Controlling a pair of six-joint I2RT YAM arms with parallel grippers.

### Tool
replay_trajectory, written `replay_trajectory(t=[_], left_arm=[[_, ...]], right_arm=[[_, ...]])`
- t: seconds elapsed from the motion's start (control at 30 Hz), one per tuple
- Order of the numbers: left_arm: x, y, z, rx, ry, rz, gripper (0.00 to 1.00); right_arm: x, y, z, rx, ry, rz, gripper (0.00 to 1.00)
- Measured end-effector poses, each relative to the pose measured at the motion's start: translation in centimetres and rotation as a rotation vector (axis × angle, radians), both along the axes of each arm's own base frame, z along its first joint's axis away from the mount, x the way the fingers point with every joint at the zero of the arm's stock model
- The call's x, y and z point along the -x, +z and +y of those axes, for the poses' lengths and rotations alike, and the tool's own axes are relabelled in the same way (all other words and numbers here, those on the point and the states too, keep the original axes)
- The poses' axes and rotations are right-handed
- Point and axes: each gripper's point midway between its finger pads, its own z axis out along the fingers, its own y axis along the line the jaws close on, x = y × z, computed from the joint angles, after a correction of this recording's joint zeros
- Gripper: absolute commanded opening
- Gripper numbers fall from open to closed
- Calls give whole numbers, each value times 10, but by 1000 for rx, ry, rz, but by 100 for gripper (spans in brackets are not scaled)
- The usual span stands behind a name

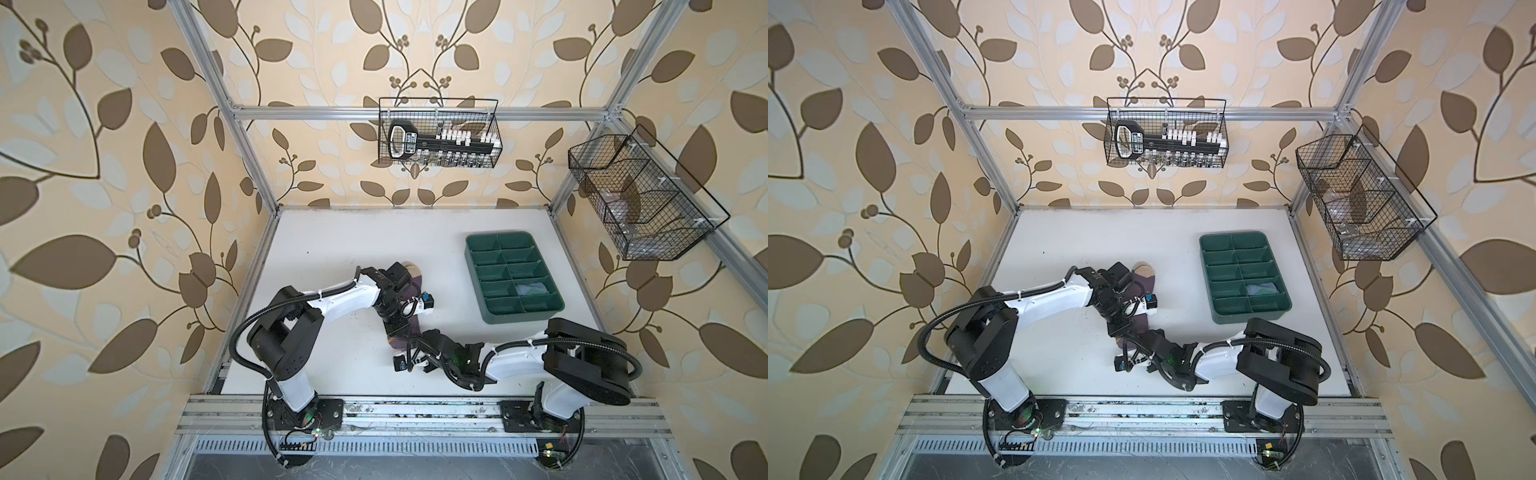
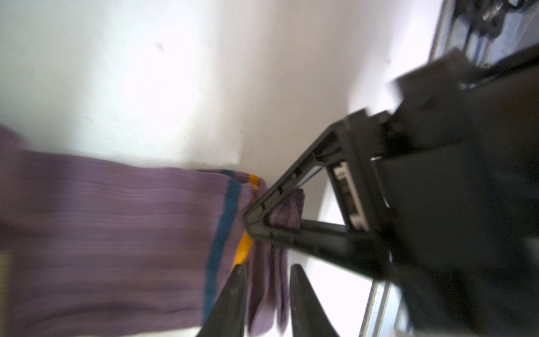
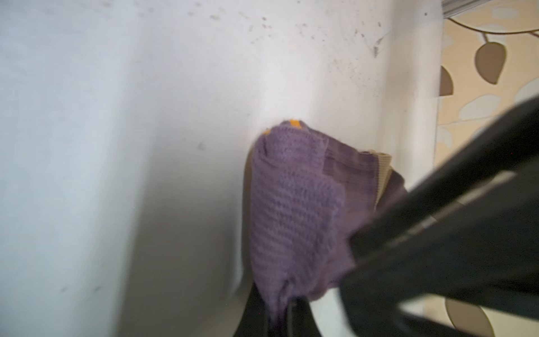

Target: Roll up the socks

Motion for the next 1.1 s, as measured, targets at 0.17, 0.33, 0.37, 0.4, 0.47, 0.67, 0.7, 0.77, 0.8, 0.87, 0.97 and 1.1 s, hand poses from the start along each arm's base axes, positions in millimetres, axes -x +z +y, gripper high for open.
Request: replay_trajectory(t=[0.17,0.33,0.37,0.4,0.47,0.67,0.7,0.77,0.8,0.87,0.97,1.1], left_arm=[[-15,39,13,47,95,-215,56],[-38,96,57,53,280,-582,57],[-41,115,70,64,328,-674,60],[-42,133,82,76,368,-757,65],[-38,171,102,118,424,-897,69],[2,243,133,202,370,-1088,69],[8,247,132,206,331,-1085,69],[21,250,128,210,240,-1062,68],[26,248,126,208,199,-1045,67],[35,236,119,197,111,-1005,70],[47,204,102,162,-32,-943,72],[76,132,73,70,-291,-870,74]], right_arm=[[11,-1,0,42,-2,96,0],[29,-1,3,80,23,251,0],[34,0,4,90,31,297,0],[37,2,5,96,36,346,0],[42,5,9,101,41,440,0],[45,0,14,134,3,739,0],[45,-2,13,144,-6,775,0],[45,-4,14,154,-24,859,0],[44,-5,14,159,-31,885,0],[43,-5,14,166,-48,949,1],[41,-5,13,167,-70,1023,2],[37,-5,10,167,-95,1077,4]])
